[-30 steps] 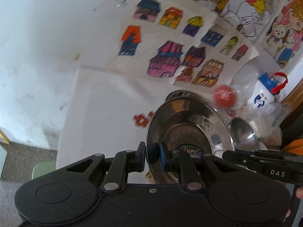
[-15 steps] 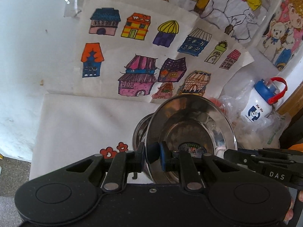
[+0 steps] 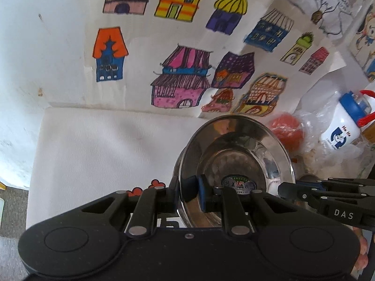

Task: Organize plates and bowls

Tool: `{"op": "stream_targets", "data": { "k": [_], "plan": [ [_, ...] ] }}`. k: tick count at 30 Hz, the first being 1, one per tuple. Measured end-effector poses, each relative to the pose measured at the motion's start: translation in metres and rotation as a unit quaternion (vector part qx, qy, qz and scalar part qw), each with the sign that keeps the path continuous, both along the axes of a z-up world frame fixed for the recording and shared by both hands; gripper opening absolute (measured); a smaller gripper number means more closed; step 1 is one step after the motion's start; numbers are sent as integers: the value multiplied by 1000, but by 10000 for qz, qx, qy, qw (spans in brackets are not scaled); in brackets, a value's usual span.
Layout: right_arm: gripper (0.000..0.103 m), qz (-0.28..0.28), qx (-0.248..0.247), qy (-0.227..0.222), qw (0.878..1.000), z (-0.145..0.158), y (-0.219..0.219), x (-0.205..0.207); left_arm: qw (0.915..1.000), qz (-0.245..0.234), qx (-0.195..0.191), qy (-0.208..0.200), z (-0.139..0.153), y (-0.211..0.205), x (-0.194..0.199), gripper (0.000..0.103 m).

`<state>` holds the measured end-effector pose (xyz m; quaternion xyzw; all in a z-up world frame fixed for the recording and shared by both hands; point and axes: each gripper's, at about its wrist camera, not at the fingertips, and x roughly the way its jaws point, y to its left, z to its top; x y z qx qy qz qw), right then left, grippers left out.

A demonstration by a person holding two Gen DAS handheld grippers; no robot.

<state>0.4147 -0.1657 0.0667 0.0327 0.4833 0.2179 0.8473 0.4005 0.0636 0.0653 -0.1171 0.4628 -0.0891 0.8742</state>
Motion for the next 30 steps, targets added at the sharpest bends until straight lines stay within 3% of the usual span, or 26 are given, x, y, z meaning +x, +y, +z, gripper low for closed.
{"op": "stream_targets", "data": {
  "k": [13, 30],
  "plan": [
    [23, 327, -484, 176, 9981, -9, 18, 16, 9995, -10, 209, 255, -12, -3, 9, 19],
    [24, 437, -766, 253, 9958, -12, 30, 23, 9987, -6, 271, 433, -22, -6, 15, 20]
  ]
}}
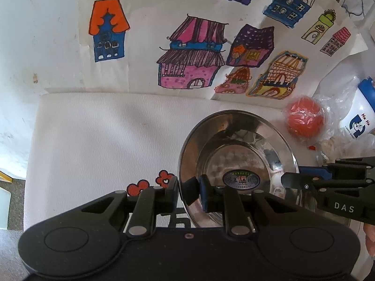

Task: Organize plates and bowls
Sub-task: 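Lower the plates onto the stacked plates and open both grippers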

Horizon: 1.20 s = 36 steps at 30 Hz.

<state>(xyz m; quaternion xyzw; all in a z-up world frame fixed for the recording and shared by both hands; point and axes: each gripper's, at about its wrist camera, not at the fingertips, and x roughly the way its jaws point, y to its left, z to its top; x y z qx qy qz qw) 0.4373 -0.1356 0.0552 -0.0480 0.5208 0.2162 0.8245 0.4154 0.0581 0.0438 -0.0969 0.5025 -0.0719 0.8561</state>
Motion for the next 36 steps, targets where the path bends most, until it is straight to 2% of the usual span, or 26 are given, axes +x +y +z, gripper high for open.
{"op": "stream_targets", "data": {
  "k": [36],
  "plan": [
    [27, 155, -263, -19, 9995, 0, 7, 5, 9999, -80, 150, 18, 0, -2, 1, 22]
  ]
}}
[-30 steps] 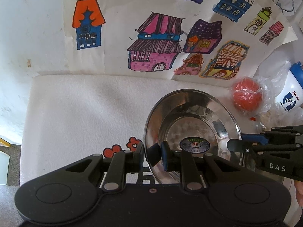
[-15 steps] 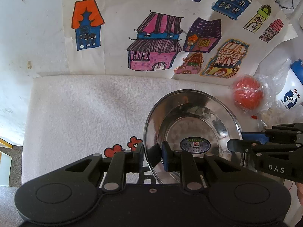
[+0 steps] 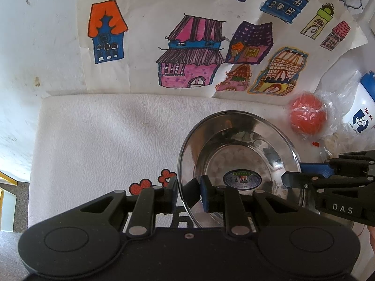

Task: Organize plates and bowls
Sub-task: 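Lower the plates onto the stacked plates and open both grippers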

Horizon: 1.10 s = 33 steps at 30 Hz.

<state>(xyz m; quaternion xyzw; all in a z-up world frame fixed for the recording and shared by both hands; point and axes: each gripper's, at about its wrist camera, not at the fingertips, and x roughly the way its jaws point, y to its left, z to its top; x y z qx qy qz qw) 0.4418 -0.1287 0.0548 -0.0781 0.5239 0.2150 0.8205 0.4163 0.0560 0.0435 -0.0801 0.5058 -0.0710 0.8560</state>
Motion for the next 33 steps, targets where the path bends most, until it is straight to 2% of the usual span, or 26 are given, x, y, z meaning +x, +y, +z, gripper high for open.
{"op": "stream_targets", "data": {
  "k": [17, 21, 26, 29, 33],
  "plan": [
    [38, 97, 27, -10, 9999, 0, 1, -3, 10000, -75, 57, -5, -1, -2, -1, 24],
    [48, 113, 13, -145, 9998, 6, 1, -7, 10000, -75, 52, -14, 0, -2, -2, 25],
    [52, 93, 58, -204, 9997, 12, -3, -11, 10000, -56, 32, -50, 1, 1, -3, 27],
    [57, 60, 155, -232, 9996, 15, -8, -13, 9999, -61, 42, -118, 4, 2, -7, 34],
    [64, 7, 260, -329, 9991, 24, -16, -21, 9997, -19, 2, -231, 10, 6, -14, 52]
  ]
}}
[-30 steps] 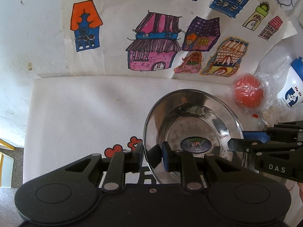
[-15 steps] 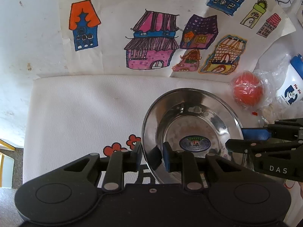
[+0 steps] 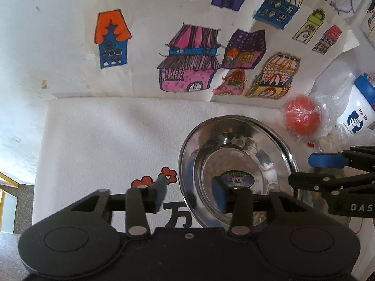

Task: Organize plates and bowls
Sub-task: 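Lower the plates onto the stacked plates and open both grippers, then move both tools back from the plate stack toward the white red-rimmed bowls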

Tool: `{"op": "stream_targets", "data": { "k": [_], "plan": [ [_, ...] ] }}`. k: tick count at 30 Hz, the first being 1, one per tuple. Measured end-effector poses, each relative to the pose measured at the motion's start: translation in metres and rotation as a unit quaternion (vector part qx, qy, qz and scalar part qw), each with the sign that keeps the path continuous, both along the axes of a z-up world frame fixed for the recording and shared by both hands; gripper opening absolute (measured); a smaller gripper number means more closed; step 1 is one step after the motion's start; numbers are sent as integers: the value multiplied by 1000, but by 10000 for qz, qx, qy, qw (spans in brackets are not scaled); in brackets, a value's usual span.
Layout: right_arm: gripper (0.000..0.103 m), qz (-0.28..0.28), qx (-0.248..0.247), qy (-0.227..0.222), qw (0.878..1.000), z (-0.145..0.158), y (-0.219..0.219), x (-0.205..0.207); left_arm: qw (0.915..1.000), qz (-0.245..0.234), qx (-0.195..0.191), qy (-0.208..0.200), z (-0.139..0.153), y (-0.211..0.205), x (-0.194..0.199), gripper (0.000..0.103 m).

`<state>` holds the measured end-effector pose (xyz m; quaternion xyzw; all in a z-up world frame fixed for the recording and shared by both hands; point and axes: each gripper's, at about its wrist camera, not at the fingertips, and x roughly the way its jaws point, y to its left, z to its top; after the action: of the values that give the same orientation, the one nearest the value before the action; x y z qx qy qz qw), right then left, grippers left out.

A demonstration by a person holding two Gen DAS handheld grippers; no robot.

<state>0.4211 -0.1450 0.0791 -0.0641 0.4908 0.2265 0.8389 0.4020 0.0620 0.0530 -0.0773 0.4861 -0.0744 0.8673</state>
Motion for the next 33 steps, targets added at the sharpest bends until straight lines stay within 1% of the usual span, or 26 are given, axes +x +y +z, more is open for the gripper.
{"op": "stream_targets", "data": {
  "k": [1, 6, 10, 14, 16, 25, 33],
  "plan": [
    [66, -8, 33, -31, 10000, 3, -3, -2, 10000, 16, 1, -38, 2, 1, -2, 56],
    [75, -63, 208, -174, 9996, 16, -20, -14, 9998, 72, -57, -196, 12, 3, -14, 70],
    [81, -174, 299, -248, 9991, 24, -38, -24, 9994, 76, -92, -313, 20, 1, -24, 75],
    [85, -294, 397, -304, 9983, 29, -56, -35, 9991, 17, -132, -402, 27, -6, -34, 79],
    [86, -342, 446, -324, 9979, 31, -65, -40, 9988, -26, -164, -457, 30, -10, -40, 83],
    [90, -509, 692, -397, 9955, 38, -98, -69, 9964, -377, -236, -715, 42, -43, -70, 87],
    [94, -487, 881, -489, 9937, 43, -121, -96, 9946, -650, -379, -721, 39, -69, -91, 88]
  ]
}}
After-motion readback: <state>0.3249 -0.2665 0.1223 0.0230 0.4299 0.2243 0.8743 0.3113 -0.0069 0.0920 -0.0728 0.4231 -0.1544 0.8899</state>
